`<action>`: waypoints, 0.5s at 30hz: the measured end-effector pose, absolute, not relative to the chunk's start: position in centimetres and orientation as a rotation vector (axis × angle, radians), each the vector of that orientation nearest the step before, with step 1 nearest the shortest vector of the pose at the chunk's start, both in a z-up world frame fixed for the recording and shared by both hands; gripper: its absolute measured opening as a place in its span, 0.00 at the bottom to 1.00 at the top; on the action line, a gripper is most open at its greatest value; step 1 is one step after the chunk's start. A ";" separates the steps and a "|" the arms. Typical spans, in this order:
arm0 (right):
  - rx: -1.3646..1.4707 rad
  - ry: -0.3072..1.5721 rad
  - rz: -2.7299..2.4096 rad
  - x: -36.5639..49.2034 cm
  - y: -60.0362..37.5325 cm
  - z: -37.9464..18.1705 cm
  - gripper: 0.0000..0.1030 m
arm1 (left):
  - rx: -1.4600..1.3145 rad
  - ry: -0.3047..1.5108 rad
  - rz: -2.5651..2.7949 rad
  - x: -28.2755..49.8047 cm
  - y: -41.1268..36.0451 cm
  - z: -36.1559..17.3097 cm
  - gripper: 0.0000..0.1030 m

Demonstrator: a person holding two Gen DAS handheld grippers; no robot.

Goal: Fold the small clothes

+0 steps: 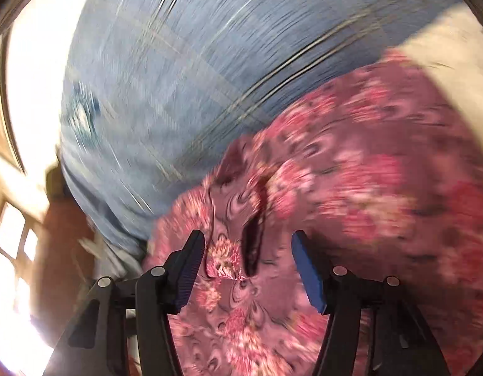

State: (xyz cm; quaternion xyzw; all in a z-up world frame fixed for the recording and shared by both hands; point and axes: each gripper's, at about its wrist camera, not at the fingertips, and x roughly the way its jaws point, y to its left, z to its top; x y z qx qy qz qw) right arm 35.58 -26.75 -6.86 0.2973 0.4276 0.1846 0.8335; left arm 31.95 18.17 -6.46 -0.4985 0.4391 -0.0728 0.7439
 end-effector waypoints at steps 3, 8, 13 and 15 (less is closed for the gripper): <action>0.440 0.932 0.384 36.9 -22.7 -6.7 0.58 | -1.088 0.959 -0.161 32.0 18.2 -6.4 0.82; 0.482 0.859 0.521 36.1 -22.6 -4.1 0.04 | -1.100 0.959 -0.175 31.8 18.7 -6.4 0.82; 0.603 0.750 0.444 33.3 -30.4 -2.1 0.03 | -1.109 0.959 -0.172 31.6 19.0 -6.7 0.82; 0.647 0.783 0.379 33.6 -32.8 -3.2 0.04 | -1.109 0.956 -0.164 31.6 18.9 -6.7 0.82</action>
